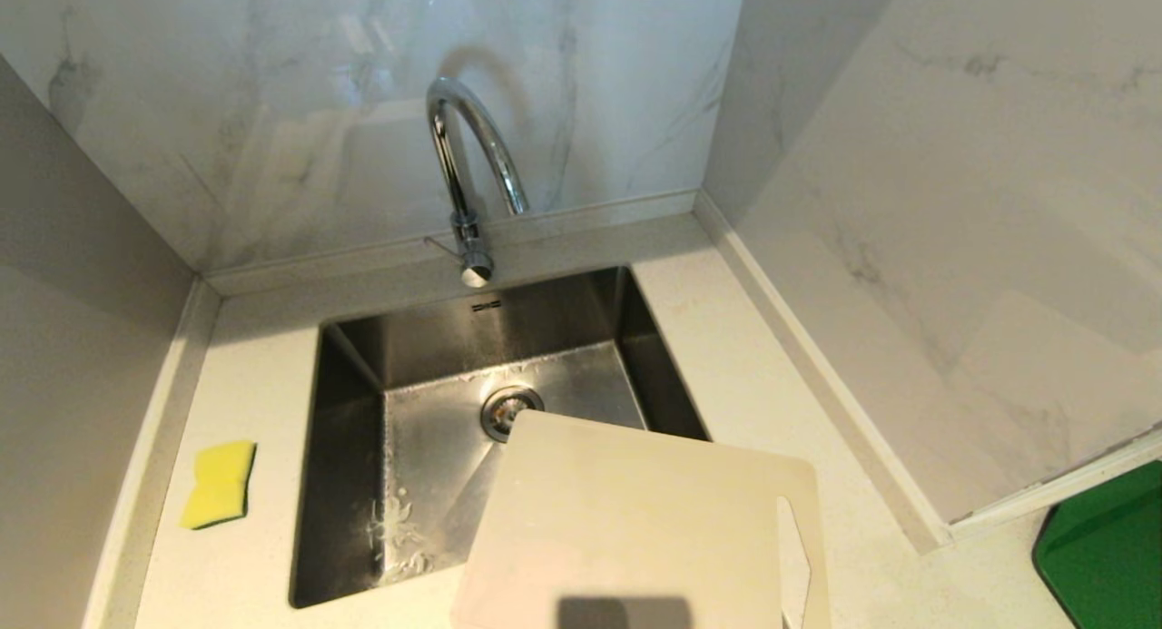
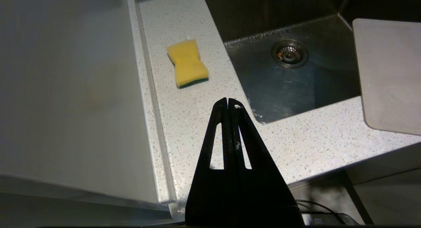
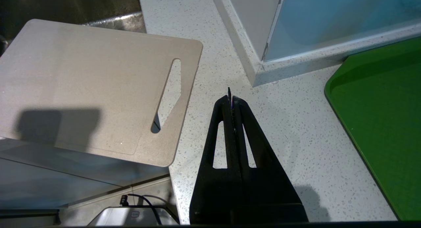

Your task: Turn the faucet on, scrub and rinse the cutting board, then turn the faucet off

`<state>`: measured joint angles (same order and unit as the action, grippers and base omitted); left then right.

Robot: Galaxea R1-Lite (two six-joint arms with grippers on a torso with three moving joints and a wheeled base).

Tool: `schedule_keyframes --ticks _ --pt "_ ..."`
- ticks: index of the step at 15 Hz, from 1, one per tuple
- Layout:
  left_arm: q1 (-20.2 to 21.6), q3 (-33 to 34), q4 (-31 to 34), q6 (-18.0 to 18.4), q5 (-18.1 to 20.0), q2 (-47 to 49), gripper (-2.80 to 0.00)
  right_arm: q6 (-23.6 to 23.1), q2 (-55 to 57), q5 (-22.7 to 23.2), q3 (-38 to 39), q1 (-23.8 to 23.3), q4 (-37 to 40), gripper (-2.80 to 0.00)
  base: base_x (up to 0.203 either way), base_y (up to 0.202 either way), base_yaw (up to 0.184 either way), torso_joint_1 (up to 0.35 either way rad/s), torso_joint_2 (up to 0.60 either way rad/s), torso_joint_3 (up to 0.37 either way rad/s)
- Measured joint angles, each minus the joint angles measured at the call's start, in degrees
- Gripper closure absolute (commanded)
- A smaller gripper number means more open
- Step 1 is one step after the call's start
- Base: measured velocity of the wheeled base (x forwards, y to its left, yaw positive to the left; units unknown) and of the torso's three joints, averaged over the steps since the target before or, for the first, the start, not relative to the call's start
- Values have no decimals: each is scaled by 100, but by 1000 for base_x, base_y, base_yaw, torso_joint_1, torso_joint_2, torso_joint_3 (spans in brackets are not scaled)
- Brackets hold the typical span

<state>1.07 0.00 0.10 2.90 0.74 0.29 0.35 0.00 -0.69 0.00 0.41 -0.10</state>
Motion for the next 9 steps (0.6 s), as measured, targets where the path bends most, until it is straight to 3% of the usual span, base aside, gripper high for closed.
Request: schedule_keyframes --ticks 9 --pt "2 -2 -10 -178 -64 -42 0 -1 0 -1 0 2 -1 0 0 0 0 0 0 0"
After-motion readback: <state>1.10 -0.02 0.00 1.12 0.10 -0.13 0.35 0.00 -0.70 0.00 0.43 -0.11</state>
